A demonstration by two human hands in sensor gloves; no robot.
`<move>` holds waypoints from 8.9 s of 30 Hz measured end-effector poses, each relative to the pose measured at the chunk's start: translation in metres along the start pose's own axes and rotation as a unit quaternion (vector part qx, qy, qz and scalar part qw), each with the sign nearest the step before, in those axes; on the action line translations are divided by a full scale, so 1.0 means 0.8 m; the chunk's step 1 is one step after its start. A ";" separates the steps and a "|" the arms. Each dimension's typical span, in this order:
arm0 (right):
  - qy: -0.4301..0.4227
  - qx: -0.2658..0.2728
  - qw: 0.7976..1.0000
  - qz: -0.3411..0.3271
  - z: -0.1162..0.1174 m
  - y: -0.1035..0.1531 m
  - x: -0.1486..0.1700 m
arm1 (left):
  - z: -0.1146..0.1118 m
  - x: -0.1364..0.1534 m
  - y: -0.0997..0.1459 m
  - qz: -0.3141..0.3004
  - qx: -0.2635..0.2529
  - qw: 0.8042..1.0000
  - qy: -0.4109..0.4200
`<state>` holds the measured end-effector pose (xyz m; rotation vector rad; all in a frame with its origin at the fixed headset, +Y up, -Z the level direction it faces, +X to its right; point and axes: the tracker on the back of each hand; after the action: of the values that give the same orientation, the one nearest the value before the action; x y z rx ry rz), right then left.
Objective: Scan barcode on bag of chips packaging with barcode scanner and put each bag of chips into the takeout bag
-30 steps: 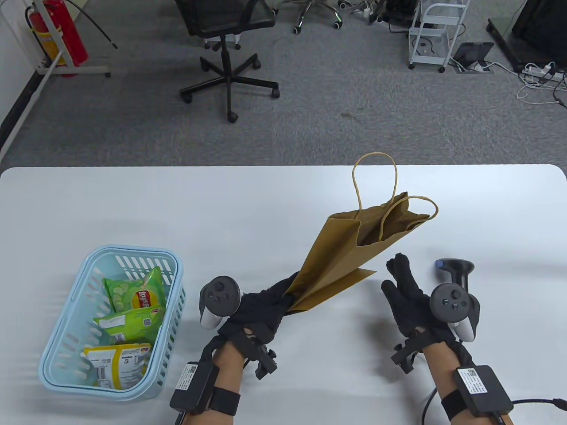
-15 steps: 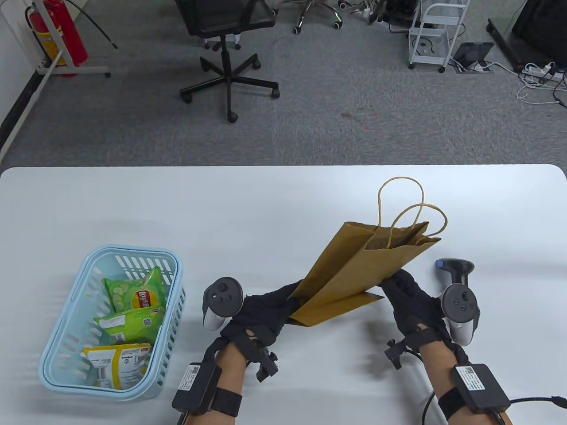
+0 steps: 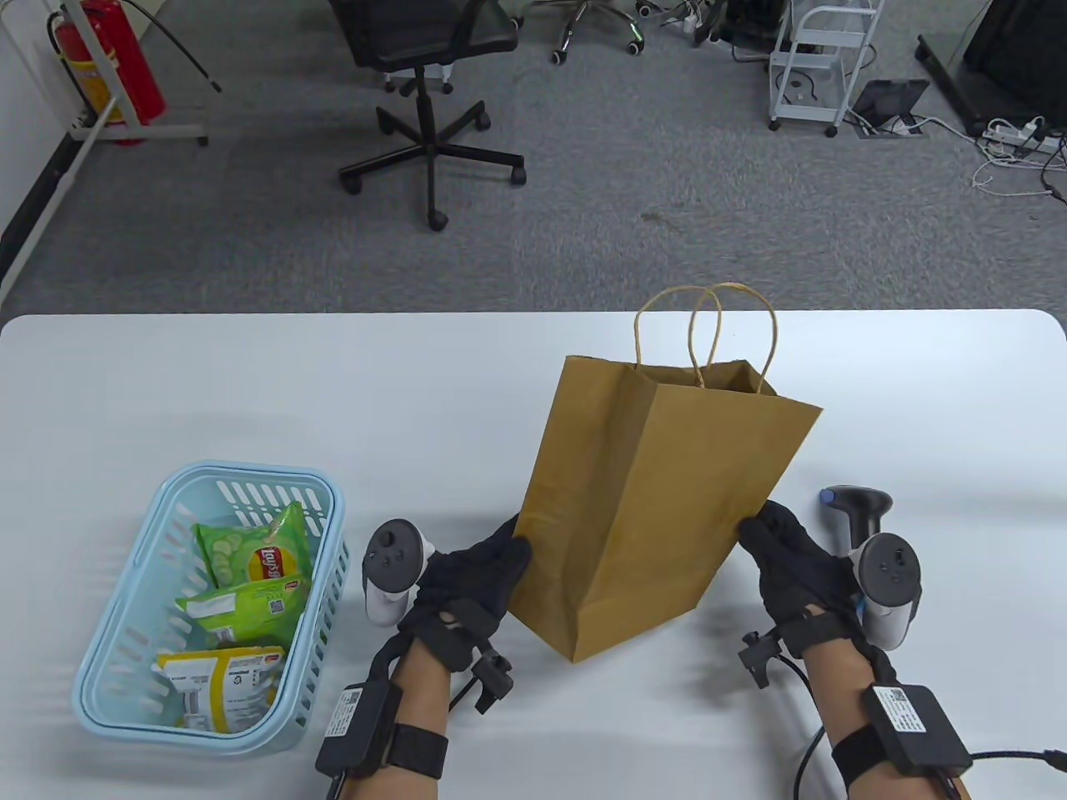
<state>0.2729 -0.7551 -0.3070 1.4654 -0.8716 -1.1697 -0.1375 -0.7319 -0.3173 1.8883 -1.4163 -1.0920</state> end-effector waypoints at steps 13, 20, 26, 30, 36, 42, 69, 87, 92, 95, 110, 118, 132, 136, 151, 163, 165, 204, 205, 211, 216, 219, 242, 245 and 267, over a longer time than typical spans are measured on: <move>-0.001 0.000 1.000 0.013 0.000 0.000 -0.005 | -0.005 -0.001 -0.002 -0.018 -0.019 0.998 0.058; 0.035 0.015 0.999 0.028 -0.001 0.002 -0.008 | -0.014 0.003 -0.007 -0.005 -0.065 0.998 0.001; 0.062 -0.005 0.998 0.027 0.006 0.002 -0.008 | -0.029 0.019 -0.026 -0.001 -0.124 0.991 -0.055; 0.066 -0.015 0.997 0.023 0.009 0.001 -0.009 | -0.027 0.026 -0.026 0.007 -0.171 0.983 -0.063; 0.066 -0.021 0.997 0.027 0.011 0.000 -0.007 | -0.020 0.030 -0.021 0.015 -0.184 0.981 -0.053; 0.072 -0.030 0.997 0.029 0.014 0.002 -0.009 | -0.018 0.037 -0.017 0.023 -0.199 0.979 -0.041; 0.090 -0.068 0.993 0.034 0.027 0.002 -0.006 | -0.035 0.040 -0.003 0.149 -0.127 0.981 0.006; 0.093 -0.074 0.993 0.020 0.021 0.002 -0.015 | -0.030 0.016 -0.008 0.234 0.081 0.947 -0.206; 0.090 -0.046 0.995 -0.009 0.001 0.003 -0.033 | -0.004 0.005 0.001 0.251 0.043 0.918 -0.304; 0.136 -0.003 0.990 -0.029 -0.019 0.005 -0.045 | 0.007 0.009 0.007 0.252 -0.003 0.910 -0.329; 0.301 0.155 0.907 0.249 -0.122 0.013 0.017 | 0.017 0.020 0.011 0.265 0.002 0.902 -0.340; 0.315 0.073 0.879 0.349 -0.114 0.001 0.055 | 0.020 0.025 0.011 0.273 0.003 0.900 -0.341; 0.324 0.072 0.871 0.361 -0.105 -0.005 0.064 | 0.017 0.027 0.010 0.273 0.015 0.896 -0.350; 0.338 0.072 0.873 0.344 -0.100 -0.006 0.058 | 0.018 0.028 0.011 0.275 0.013 0.896 -0.349; 0.337 0.097 0.917 0.188 -0.061 -0.007 -0.025 | 0.017 0.027 0.011 0.280 0.020 0.893 -0.352; 0.344 0.056 0.935 0.071 -0.018 0.003 -0.065 | 0.014 0.031 0.010 0.286 0.027 0.887 -0.360; 0.344 0.055 0.935 0.059 -0.015 0.005 -0.066 | 0.013 0.031 0.010 0.288 0.029 0.886 -0.362; 0.378 0.014 0.925 0.035 -0.009 0.008 -0.061 | 0.173 -0.156 0.105 0.512 -0.077 0.698 -0.496; 0.379 0.012 0.925 0.035 -0.008 0.008 -0.061 | 0.177 -0.147 0.110 0.527 -0.067 0.693 -0.488; 0.392 0.005 0.919 0.038 -0.004 0.007 -0.058 | 0.183 -0.120 0.113 0.548 -0.028 0.694 -0.466; 0.400 0.004 0.915 0.043 -0.004 0.005 -0.055 | 0.184 -0.109 0.110 0.568 -0.001 0.687 -0.454; 0.402 0.005 0.915 0.046 -0.004 0.006 -0.056 | 0.185 -0.106 0.110 0.578 0.004 0.682 -0.448; 0.386 -0.007 0.922 0.045 -0.005 0.004 -0.054 | 0.203 -0.156 0.115 0.530 -0.136 0.671 -0.501; 0.385 -0.006 0.922 0.038 -0.003 0.005 -0.058 | 0.213 -0.192 0.126 0.499 -0.200 0.694 -0.479; 0.177 0.093 0.970 -0.136 -0.011 0.012 -0.204 | 0.128 -0.233 0.085 -0.048 -0.387 0.917 0.080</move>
<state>0.2383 -0.6014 -0.2617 1.9246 -0.5545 -0.9932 -0.2820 -0.5706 -0.2644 1.4176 -0.6406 -1.2635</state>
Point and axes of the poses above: the tracker on the back of each hand, its own x axis roughly to the little-finger side, its own y axis roughly from the fingertips to the wrist, z = x × y, and after that the axes turned 7 degrees about y, right-handed
